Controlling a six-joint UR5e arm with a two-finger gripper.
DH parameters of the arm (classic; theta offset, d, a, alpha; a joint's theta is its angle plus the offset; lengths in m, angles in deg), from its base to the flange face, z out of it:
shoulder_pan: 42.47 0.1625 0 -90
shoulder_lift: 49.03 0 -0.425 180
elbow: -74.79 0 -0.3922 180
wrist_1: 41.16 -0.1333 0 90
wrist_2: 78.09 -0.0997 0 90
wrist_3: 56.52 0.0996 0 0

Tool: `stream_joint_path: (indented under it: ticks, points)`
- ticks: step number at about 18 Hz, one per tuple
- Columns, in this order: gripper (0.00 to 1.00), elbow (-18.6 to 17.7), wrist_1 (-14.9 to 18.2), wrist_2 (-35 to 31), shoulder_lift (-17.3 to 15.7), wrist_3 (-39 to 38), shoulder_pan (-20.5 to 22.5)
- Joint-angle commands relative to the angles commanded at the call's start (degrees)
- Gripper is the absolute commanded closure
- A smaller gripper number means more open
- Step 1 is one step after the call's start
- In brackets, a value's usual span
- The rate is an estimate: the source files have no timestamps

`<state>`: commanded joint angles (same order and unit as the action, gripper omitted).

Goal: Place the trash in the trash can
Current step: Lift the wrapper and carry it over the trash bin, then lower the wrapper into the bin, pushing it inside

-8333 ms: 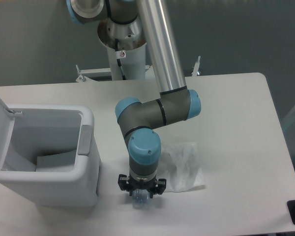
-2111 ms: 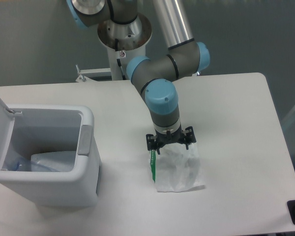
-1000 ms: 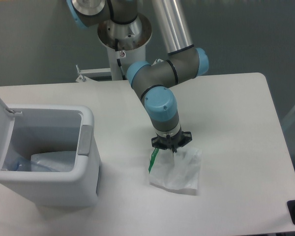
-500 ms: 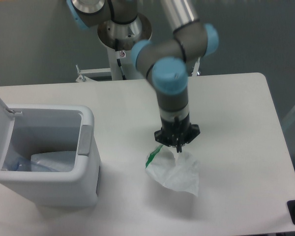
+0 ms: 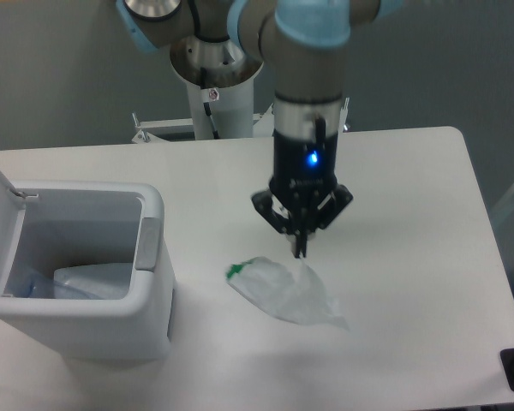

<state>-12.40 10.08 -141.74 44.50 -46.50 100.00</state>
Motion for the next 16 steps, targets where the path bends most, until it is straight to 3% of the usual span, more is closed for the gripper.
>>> stream_joint_path:
  ticks: [4,10,16]
  points:
    - [1.00,-0.27,0.00,3.44,-2.47,-0.53,-5.09]
    - [1.00,-1.58,0.18,3.79,-2.48,-0.53,-15.37]
    - [1.00,-7.03,1.41,3.62,-5.20,-0.70,-17.58]
